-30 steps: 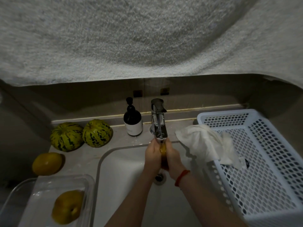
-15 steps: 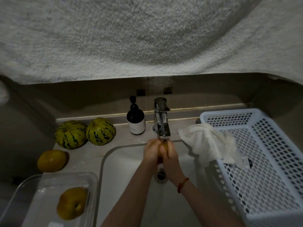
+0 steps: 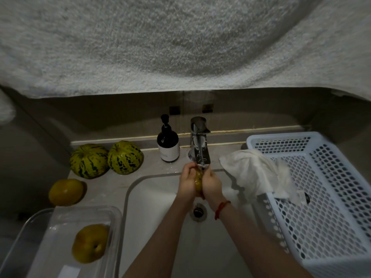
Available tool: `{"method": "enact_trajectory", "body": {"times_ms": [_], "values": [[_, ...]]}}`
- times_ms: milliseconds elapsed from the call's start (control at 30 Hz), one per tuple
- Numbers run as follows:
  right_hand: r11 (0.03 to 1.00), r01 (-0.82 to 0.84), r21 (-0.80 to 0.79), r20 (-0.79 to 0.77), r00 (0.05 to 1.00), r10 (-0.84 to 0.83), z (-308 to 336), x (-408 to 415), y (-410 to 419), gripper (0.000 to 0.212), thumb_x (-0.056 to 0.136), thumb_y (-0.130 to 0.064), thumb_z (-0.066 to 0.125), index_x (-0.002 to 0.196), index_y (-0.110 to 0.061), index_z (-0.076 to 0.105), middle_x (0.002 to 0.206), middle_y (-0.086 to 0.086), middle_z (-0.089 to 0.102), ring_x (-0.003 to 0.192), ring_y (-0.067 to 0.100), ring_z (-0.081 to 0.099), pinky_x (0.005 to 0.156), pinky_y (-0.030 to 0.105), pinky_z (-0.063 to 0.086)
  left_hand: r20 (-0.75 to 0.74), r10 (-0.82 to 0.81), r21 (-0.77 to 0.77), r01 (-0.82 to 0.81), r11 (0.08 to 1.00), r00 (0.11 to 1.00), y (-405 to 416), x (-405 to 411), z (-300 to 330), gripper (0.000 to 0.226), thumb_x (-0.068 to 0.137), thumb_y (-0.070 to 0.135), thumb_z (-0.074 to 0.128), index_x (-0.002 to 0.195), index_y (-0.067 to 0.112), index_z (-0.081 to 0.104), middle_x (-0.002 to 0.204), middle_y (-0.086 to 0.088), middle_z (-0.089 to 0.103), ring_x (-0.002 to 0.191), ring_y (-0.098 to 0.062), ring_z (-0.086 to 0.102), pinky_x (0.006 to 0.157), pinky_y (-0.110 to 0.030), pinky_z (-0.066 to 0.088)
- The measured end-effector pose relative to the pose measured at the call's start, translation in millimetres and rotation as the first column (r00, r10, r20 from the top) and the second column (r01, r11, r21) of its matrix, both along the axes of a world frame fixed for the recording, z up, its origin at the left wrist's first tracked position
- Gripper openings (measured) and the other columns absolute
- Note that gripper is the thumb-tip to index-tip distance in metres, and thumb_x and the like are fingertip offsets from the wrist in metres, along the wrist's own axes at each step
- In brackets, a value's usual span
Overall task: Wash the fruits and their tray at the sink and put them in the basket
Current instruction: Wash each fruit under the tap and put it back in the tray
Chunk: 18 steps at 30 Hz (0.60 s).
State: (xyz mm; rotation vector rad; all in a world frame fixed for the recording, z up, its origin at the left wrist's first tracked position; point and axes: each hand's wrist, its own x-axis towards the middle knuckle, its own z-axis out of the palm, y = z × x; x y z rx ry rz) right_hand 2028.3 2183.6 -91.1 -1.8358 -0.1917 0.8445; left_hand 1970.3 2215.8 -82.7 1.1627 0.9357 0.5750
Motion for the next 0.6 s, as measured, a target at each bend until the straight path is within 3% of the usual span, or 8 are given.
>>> {"method": "enact_trajectory", "body": {"times_ms": [33, 100, 200, 300, 433, 500, 600], "values": [[0.998, -0.032, 0.054, 0.145, 0.989, 0.024, -5, -3, -1, 0.025, 0.099, -0.033, 0.037, 0.087, -0.018, 0.053, 0.088, 0.012, 0.063, 0.079, 0.026, 0.063, 0.066, 0.039, 0.055, 0.043, 0.028, -0.094, -0.024, 0.995, 0.999, -2, -1, 2, 0.032, 0.103, 0.016, 0.028, 0.126, 0.001, 0.045, 0.111, -0.017, 0.054, 0.084, -0.016, 0.057, 0.063, -0.018, 0.051], [0.973, -0.153, 0.171, 0.261, 0.960, 0.105, -10, -8, -5, 0.009, 0.097, -0.022, 0.043, 0.101, -0.017, 0.050, 0.098, 0.011, 0.061, 0.095, 0.028, 0.062, 0.084, 0.046, 0.052, 0.135, 0.067, -0.314, -0.022, 0.949, 0.989, -3, -2, 4, 0.041, 0.103, 0.031, 0.029, 0.128, 0.006, 0.048, 0.116, -0.015, 0.059, 0.095, -0.019, 0.060, 0.075, -0.026, 0.050], [0.900, -0.330, 0.285, 0.290, 0.925, 0.248, -15, -11, -12, 0.033, 0.094, -0.018, 0.047, 0.126, -0.011, 0.043, 0.116, 0.008, 0.056, 0.108, 0.017, 0.057, 0.095, 0.034, 0.048, 0.157, 0.006, -0.497, 0.074, 0.865, 0.988, 9, -7, 13, 0.047, 0.099, 0.047, 0.035, 0.119, 0.012, 0.059, 0.111, -0.012, 0.066, 0.104, -0.023, 0.061, 0.083, -0.033, 0.049], [0.881, -0.403, 0.246, 0.421, 0.863, 0.277, -17, -9, -22, 0.028, 0.090, -0.018, 0.048, 0.118, -0.018, 0.045, 0.110, 0.009, 0.052, 0.099, 0.018, 0.055, 0.086, 0.032, 0.049, 0.078, -0.092, -0.494, 0.119, 0.861, 0.993, 13, -8, 19, 0.031, 0.098, 0.035, 0.042, 0.110, 0.012, 0.059, 0.094, -0.009, 0.065, 0.088, -0.021, 0.061, 0.066, -0.032, 0.050], [0.911, -0.286, 0.296, 0.361, 0.917, 0.170, -11, -4, -21, 0.027, 0.094, -0.011, 0.048, 0.098, -0.038, 0.047, 0.103, -0.001, 0.050, 0.092, 0.010, 0.056, 0.079, 0.030, 0.051, 0.054, -0.063, -0.283, 0.076, 0.956, 0.997, 4, 1, 8, 0.025, 0.101, 0.020, 0.035, 0.120, 0.010, 0.047, 0.089, -0.008, 0.056, 0.073, -0.016, 0.056, 0.053, -0.024, 0.047], [0.916, -0.300, 0.268, 0.380, 0.906, 0.186, -12, -4, -18, 0.021, 0.095, -0.014, 0.046, 0.108, -0.030, 0.051, 0.108, 0.000, 0.052, 0.096, 0.010, 0.057, 0.084, 0.032, 0.052, 0.155, 0.019, -0.283, 0.025, 0.959, 0.988, 3, 1, 7, 0.023, 0.100, 0.015, 0.036, 0.120, 0.011, 0.047, 0.086, -0.008, 0.056, 0.067, -0.012, 0.057, 0.050, -0.020, 0.046], [0.944, -0.259, 0.204, 0.332, 0.925, 0.182, -14, -7, -11, 0.027, 0.097, -0.025, 0.044, 0.121, -0.017, 0.051, 0.112, 0.003, 0.057, 0.103, 0.018, 0.058, 0.089, 0.038, 0.050, 0.282, 0.166, -0.424, -0.033, 0.905, 0.945, 4, -2, 5, 0.021, 0.097, 0.011, 0.042, 0.115, 0.017, 0.050, 0.102, -0.011, 0.059, 0.084, -0.020, 0.060, 0.063, -0.026, 0.050]]}}
